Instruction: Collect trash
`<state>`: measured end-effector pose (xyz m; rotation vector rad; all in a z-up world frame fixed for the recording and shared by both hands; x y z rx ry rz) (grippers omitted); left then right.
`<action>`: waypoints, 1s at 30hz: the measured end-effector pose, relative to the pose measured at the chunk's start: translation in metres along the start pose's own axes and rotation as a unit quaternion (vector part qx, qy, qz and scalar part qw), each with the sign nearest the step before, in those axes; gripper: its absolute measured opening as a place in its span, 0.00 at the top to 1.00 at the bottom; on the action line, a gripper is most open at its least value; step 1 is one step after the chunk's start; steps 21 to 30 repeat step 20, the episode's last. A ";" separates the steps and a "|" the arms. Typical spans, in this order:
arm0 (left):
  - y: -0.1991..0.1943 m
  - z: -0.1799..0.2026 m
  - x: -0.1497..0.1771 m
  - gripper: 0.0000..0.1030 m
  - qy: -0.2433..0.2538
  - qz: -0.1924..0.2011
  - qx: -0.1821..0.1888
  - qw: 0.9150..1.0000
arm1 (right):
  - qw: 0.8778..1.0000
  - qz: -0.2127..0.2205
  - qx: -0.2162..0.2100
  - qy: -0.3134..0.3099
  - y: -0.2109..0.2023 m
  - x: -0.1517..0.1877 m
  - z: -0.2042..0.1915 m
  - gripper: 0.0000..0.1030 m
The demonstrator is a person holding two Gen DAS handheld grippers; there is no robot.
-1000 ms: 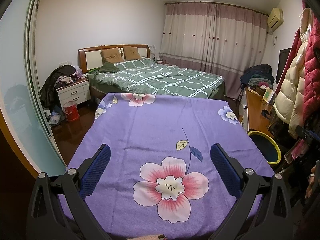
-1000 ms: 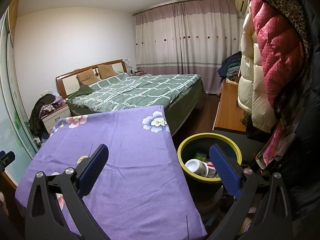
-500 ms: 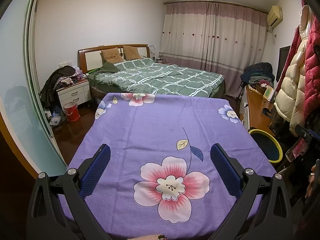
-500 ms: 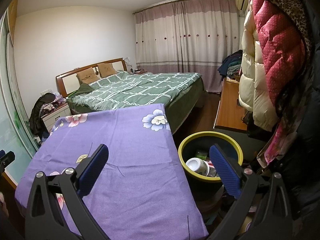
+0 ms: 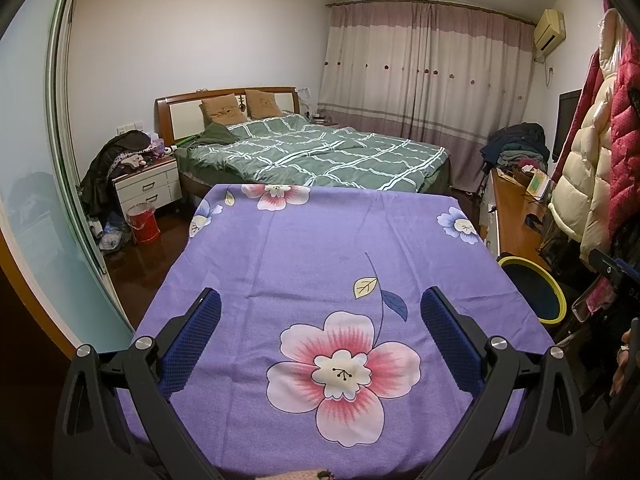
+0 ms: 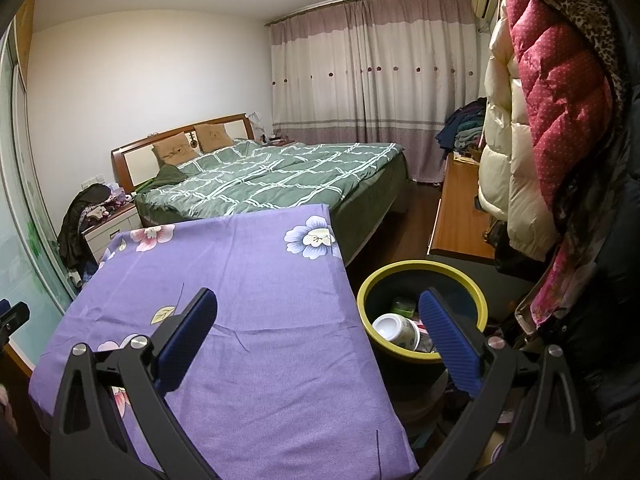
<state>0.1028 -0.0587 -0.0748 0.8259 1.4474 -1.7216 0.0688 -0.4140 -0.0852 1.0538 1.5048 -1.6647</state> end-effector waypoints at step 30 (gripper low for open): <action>0.099 -0.027 0.010 0.05 0.013 -0.054 -0.017 0.998 | 0.999 -0.028 -0.046 -0.007 0.069 -0.005 -0.020 0.06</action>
Point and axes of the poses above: each gripper's, at about its wrist camera, not at the fingertips, and y roughly the way its jaws point, z to its right, x to its underside, the point moved 10 cm from there along y, roughly the way its jaws point, and after that the axes turned 7 degrees about -y, right-handed, at the moved point
